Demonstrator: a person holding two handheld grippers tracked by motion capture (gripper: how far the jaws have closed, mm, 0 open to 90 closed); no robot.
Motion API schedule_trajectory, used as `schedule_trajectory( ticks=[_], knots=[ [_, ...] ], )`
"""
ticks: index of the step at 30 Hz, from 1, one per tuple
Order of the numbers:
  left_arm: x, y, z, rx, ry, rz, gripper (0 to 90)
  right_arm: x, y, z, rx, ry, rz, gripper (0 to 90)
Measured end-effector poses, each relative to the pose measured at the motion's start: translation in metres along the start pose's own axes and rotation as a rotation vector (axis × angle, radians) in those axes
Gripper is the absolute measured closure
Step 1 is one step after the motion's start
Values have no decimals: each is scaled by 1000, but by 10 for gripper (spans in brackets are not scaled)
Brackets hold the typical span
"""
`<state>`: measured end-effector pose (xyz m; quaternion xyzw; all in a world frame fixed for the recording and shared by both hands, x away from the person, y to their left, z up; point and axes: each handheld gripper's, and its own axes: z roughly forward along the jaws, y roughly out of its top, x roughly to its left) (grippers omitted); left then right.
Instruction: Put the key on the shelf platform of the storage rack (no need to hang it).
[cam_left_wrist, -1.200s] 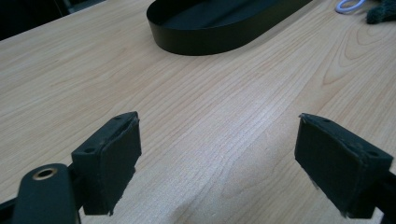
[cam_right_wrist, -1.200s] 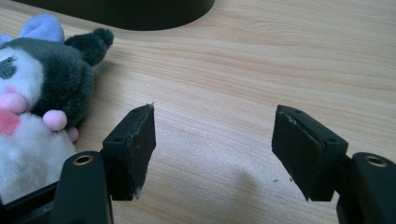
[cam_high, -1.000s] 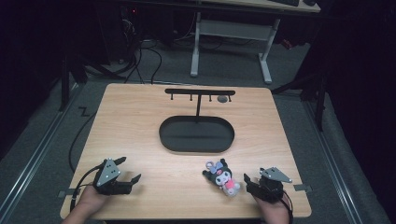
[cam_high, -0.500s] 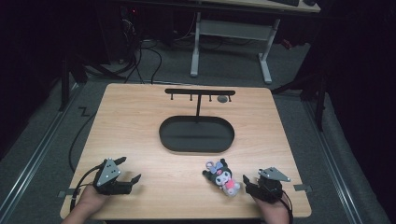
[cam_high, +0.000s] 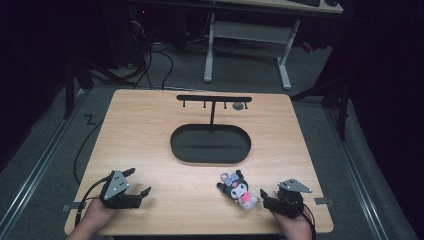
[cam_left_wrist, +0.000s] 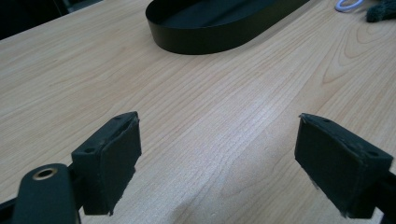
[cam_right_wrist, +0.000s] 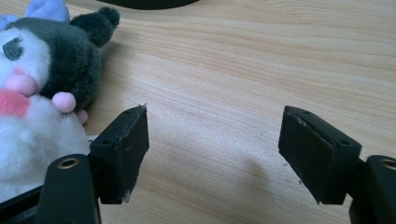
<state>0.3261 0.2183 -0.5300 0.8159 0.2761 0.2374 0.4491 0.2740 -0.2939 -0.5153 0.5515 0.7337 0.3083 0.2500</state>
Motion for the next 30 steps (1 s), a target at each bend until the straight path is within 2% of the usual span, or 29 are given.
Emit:
schedule_trajectory(
  ticks=[4,11,16,22,30],
  knots=[
    [0,0,0,-1,2,3,155,1,2,0,1,-30,14,233],
    [-1,0,-1,-4,0,7,155,4,5,-1,-14,-23,17,228],
    [0,-1,-1,-12,-1,2,154,5,13,4,43,-23,43,229],
    [0,-1,-1,-17,-1,-4,155,9,20,6,108,-39,-8,225],
    [0,-1,-1,-12,2,-4,155,12,27,8,156,-27,-22,219]
  ],
)
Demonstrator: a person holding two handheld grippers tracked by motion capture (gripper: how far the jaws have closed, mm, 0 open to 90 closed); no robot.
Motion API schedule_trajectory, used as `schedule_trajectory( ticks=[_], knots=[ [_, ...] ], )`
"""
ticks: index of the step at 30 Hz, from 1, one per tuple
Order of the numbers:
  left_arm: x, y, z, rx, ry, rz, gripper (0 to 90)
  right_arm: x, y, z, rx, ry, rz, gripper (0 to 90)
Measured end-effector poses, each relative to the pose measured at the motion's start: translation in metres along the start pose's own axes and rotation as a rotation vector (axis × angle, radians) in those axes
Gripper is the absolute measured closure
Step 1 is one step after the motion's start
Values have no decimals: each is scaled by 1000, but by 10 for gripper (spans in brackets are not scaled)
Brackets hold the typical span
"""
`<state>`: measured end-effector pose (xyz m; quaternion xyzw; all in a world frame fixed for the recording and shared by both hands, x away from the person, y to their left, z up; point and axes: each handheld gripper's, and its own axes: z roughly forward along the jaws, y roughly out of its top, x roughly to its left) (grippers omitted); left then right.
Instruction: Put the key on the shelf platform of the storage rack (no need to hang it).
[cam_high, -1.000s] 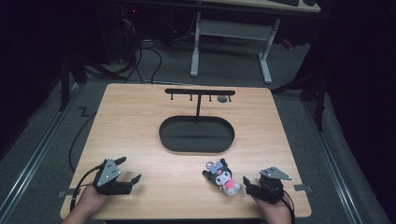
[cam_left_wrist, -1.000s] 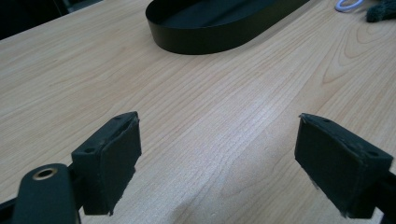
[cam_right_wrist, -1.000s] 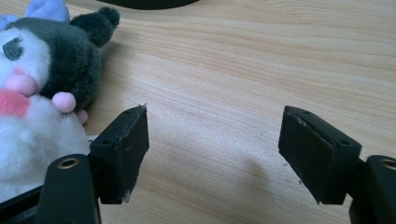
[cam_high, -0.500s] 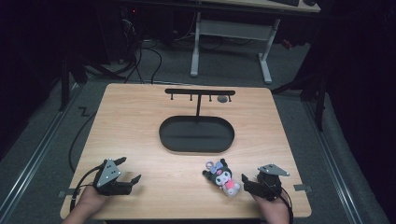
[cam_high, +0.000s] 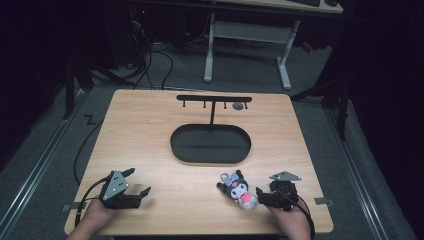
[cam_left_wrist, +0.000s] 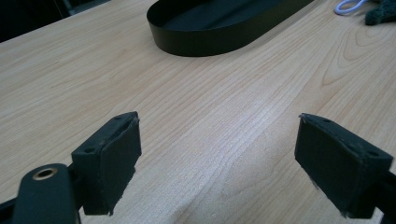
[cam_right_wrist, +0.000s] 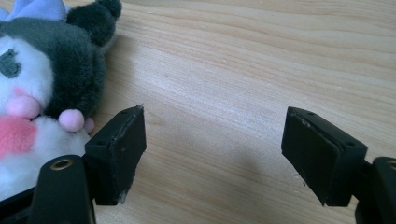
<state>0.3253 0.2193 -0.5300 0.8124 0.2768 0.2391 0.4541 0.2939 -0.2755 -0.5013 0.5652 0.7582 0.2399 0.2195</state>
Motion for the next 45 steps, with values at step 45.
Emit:
schedule_trajectory(
  ticks=[45],
  knots=[
    [0,1,1,12,-1,3,155,11,26,-41,286,30,-194,234]
  ],
)
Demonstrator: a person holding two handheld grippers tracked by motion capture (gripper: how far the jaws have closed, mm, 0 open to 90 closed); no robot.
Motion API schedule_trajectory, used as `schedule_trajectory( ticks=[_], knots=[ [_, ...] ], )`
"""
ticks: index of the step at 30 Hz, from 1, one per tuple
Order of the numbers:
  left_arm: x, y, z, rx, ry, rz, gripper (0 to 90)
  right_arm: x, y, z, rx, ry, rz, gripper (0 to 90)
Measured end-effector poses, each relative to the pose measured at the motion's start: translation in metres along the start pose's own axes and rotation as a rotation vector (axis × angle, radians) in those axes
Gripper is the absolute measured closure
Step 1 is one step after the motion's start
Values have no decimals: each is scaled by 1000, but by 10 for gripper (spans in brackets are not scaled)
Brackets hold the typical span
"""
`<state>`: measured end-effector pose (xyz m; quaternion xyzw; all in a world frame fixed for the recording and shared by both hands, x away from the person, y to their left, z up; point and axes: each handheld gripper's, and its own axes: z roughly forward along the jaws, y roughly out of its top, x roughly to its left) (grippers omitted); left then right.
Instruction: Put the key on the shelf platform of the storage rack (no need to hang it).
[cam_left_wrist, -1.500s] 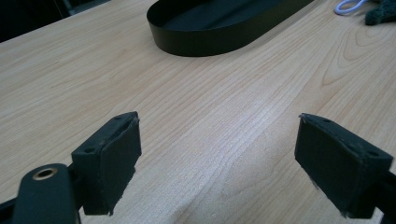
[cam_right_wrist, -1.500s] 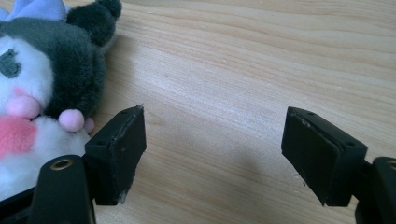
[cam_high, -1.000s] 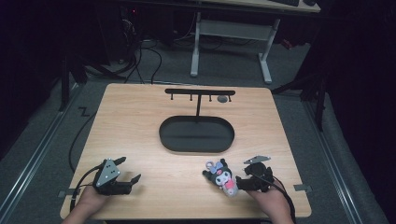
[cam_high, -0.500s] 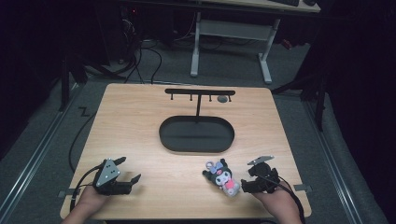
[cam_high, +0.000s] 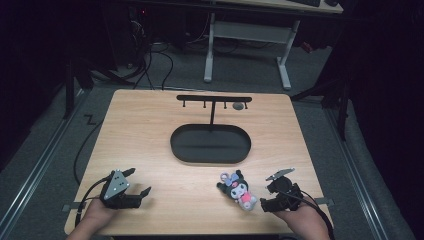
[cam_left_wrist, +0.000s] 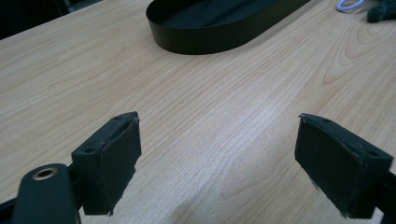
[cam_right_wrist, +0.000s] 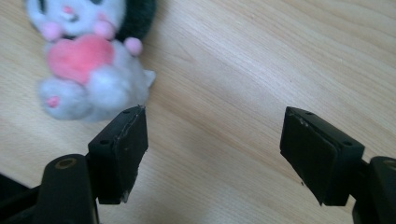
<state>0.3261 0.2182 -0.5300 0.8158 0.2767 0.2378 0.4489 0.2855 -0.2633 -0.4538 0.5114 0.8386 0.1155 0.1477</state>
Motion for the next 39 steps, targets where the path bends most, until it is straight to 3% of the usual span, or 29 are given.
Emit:
schedule_trajectory(
  ticks=[6,15,21,33,34,36,39],
  knots=[
    [0,0,0,1,0,0,155,9,7,-11,-11,21,-25,226],
    [0,0,0,1,-1,0,155,29,16,-8,-15,78,-67,202],
    [0,0,0,3,-2,0,154,42,24,-1,-5,98,-106,201],
    [0,0,0,3,-4,2,155,55,30,14,27,107,-123,200],
    [0,0,0,1,-3,1,155,57,30,17,54,110,-137,197],
    [0,0,0,1,-3,1,155,57,31,20,53,113,-162,186],
    [0,0,0,1,-3,1,155,58,31,22,62,115,-145,188]
  ],
)
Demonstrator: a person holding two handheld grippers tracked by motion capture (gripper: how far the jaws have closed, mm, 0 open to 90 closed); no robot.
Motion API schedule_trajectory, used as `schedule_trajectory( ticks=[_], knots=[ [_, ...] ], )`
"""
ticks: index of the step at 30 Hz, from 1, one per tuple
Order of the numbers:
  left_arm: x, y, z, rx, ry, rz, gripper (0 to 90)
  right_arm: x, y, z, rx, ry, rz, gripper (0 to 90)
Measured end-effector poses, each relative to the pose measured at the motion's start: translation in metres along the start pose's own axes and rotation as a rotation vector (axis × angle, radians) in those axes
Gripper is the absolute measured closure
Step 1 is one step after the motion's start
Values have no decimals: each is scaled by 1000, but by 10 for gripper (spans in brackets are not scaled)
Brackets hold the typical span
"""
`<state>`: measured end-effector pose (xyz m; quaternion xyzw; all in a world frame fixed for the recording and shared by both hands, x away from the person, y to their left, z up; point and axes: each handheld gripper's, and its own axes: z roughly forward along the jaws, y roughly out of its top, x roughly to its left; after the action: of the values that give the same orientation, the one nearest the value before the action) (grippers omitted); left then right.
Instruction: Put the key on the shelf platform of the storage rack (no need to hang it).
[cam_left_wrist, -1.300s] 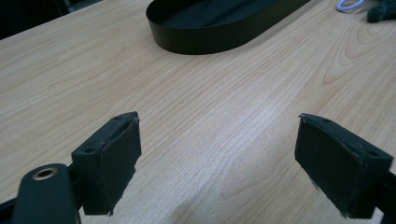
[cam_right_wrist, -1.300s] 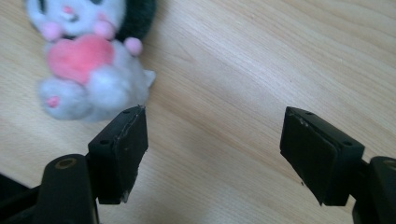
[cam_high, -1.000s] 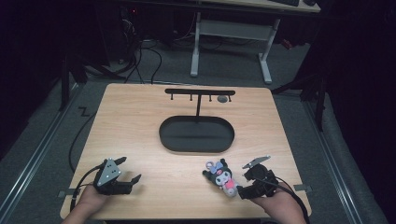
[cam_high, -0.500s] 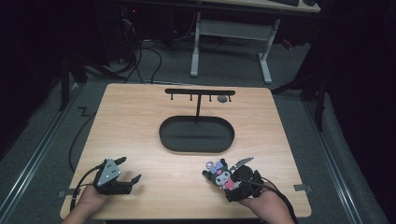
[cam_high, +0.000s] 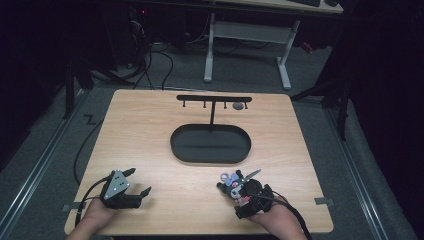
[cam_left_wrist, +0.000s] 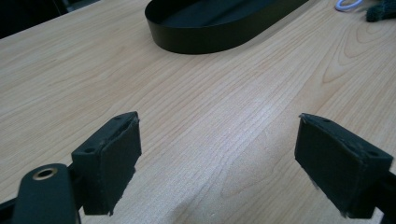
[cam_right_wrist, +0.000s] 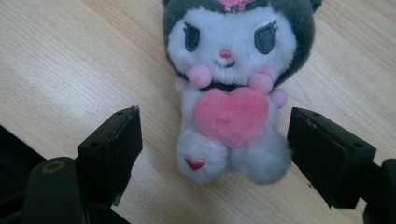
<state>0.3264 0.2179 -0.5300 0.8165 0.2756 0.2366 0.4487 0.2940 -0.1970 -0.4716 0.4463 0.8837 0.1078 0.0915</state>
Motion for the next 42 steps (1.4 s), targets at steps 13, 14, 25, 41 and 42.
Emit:
schedule_trajectory(
  ticks=[13,14,25,41,42],
  knots=[
    [0,0,0,2,0,2,155,-3,-5,11,10,-9,55,264],
    [0,0,0,2,0,3,155,-3,-5,11,11,-13,54,273],
    [0,0,0,3,0,1,155,-7,-7,13,17,-10,67,383],
    [0,0,0,4,0,2,155,-7,-1,2,-19,-27,72,479],
    [0,0,0,4,0,2,155,-8,-1,0,-19,-27,77,480]
  ],
)
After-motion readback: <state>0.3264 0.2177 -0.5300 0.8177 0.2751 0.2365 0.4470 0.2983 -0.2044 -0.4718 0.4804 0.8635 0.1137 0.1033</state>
